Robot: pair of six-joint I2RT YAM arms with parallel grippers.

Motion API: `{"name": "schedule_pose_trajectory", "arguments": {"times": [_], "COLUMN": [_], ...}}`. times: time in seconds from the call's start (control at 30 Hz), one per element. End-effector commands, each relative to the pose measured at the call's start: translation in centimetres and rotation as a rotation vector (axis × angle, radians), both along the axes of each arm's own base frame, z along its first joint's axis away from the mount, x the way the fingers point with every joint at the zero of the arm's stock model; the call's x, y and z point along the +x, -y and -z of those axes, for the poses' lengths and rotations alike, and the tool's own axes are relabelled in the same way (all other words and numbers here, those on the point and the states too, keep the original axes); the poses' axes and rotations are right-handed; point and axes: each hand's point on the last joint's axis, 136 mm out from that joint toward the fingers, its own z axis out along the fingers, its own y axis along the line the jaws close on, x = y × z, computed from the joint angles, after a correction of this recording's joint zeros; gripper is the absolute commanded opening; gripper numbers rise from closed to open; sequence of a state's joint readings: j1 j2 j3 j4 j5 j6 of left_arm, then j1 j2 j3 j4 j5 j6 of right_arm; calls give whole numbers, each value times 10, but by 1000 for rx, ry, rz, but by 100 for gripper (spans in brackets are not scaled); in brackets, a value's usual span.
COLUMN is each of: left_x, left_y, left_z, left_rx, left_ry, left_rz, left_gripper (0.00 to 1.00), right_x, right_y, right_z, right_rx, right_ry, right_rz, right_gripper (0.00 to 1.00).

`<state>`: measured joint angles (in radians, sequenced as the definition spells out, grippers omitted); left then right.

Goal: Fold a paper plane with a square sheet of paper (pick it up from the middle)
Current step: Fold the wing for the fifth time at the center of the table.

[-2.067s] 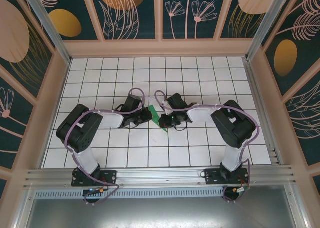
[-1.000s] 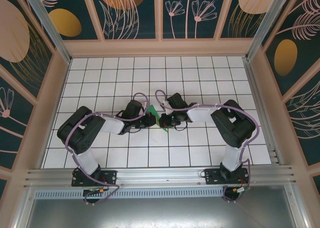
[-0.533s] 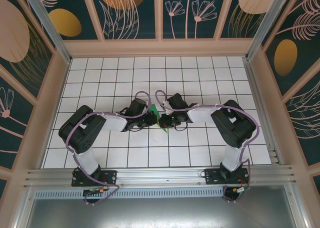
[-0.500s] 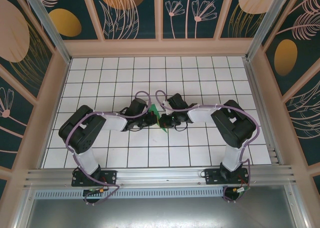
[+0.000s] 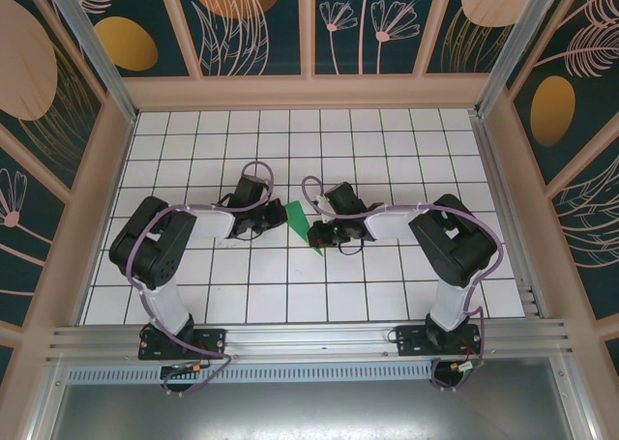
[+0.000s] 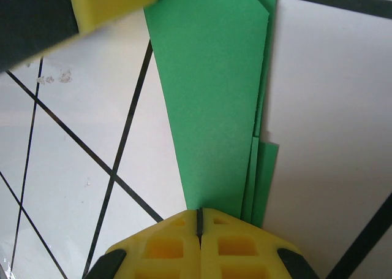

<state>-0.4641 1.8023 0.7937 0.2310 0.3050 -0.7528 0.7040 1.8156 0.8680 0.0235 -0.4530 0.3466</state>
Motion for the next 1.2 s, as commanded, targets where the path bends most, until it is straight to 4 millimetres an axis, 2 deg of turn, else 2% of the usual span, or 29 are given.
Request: {"name": "schedule_pose_trajectory", "arguments": {"times": [0.0, 0.2, 0.27, 0.33, 0.4, 0.5, 0.57, 0.63, 0.87, 0.9, 1.0, 1.17], "left_x": [20, 32, 37, 43, 47, 44, 37, 27, 2, -1, -4, -2], "left_y": [-58, -86, -93, -97, -93, -77, -62, -44, 23, 29, 39, 29], "left_z": [27, 28, 22, 9, -11, -47, -60, -64, -48, -39, -27, -5], "left_rx": [192, 166, 161, 162, 136, 40, -3, -28, -85, -78, -80, 6], "left_ry": [-7, -19, -8, 25, 73, 152, 179, 185, 133, 115, 90, 62], "left_rz": [-134, -169, -180, -187, -175, -134, -97, -53, 85, 102, 136, 118], "left_gripper": [5, 6, 6, 6, 7, 8, 9, 9, 8, 8, 7, 7], "right_x": [-57, -59, -59, -59, -57, -56, -55, -55, -57, -57, -58, -61], "right_y": [75, 75, 75, 74, 72, 69, 68, 68, 70, 71, 72, 74], "right_z": [77, 75, 75, 74, 72, 69, 69, 69, 71, 71, 72, 73], "right_rx": [-352, -351, -348, -343, -333, -321, -319, -321, -331, -329, -333, -337], "right_ry": [-213, -213, -214, -214, -210, -205, -205, -206, -213, -213, -217, -224], "right_rz": [22, 17, 14, 15, 18, 18, 19, 18, 21, 23, 27, 29], "right_gripper": [0, 0, 0, 0, 0, 0, 0, 0, 0, 0, 0, 0]}}
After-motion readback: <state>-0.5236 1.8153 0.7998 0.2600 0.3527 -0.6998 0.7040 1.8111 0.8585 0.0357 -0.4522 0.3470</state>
